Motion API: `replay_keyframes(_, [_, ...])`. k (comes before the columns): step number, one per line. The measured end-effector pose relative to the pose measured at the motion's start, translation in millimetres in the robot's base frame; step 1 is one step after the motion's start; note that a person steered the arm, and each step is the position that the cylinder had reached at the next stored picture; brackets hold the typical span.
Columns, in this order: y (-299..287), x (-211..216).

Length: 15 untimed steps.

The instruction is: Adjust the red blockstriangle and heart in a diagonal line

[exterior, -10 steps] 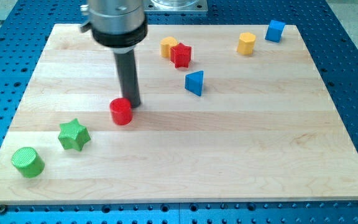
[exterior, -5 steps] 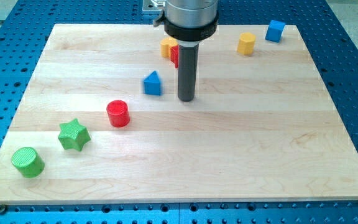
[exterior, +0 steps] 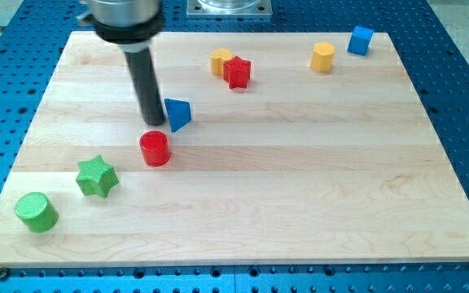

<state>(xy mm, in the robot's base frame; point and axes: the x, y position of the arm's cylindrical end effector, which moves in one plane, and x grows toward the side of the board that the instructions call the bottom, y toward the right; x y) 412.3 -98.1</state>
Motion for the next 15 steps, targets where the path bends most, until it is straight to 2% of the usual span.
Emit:
replay_keyframes(1, [30, -9])
replay_keyframes(2, [1, -48])
replay_keyframes(4, [15, -148])
replay_keyframes(7, [192, -142])
replay_keyframes(8, [191, -139])
replay_keyframes(9, [181, -156])
replay_keyframes(10, [137, -160])
replay_keyframes(11, [134, -144])
replay_keyframes(13, [142, -121])
replay_keyframes(14, [174, -114])
replay_keyframes(15, [180, -103])
